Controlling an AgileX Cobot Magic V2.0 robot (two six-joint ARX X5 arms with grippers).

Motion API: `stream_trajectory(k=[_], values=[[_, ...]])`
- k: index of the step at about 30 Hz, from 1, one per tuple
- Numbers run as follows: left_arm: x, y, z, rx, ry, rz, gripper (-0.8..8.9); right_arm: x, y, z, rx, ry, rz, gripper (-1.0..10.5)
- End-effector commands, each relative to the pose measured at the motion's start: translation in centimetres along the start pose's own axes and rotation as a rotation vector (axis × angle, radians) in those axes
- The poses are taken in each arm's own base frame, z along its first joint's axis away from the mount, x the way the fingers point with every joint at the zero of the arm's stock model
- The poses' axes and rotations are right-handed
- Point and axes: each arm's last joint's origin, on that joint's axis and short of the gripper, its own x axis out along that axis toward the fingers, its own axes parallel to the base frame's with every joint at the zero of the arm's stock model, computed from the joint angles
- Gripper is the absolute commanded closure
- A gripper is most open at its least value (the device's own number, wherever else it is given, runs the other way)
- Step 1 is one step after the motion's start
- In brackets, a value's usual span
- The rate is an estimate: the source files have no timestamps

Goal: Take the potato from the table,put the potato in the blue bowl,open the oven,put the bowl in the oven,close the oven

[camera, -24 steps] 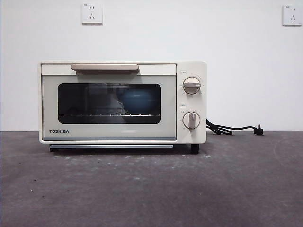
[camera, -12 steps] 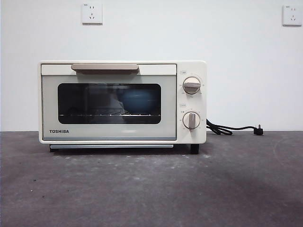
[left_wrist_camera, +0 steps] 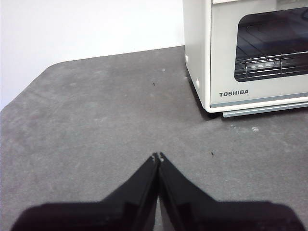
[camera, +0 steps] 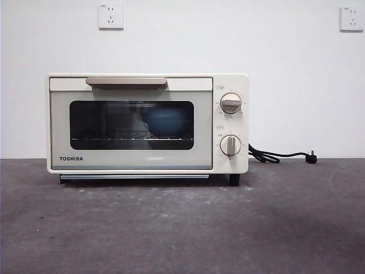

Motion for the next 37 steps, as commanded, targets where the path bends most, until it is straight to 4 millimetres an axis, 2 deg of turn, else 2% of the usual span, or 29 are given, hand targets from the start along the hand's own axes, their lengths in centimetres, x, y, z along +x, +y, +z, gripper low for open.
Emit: stream_trajectory(k=[1, 10, 16, 37], values=[[0.1, 0.0, -0.3, -0.012, 0.009, 0.003, 8.18, -0.1, 0.0, -0.9, -0.018, 0.050, 0.001, 9.5], [0.1, 0.0, -0.3, -0.012, 0.009, 0.003, 8.18, -0.3, 0.0, -2.4, -0.023, 0.207, 0.001, 9.5], [0.1, 0.0, -0.3, -0.012, 0.009, 0.003, 8.18, -0.3, 0.0, -2.3, 0.031, 0.199, -0.007, 9.5], [0.1, 0.0, -0.3, -0.012, 0.009, 0.003, 8.18, -0.3, 0.0, -2.3, 0.030, 0.199, -0.009, 9.5]])
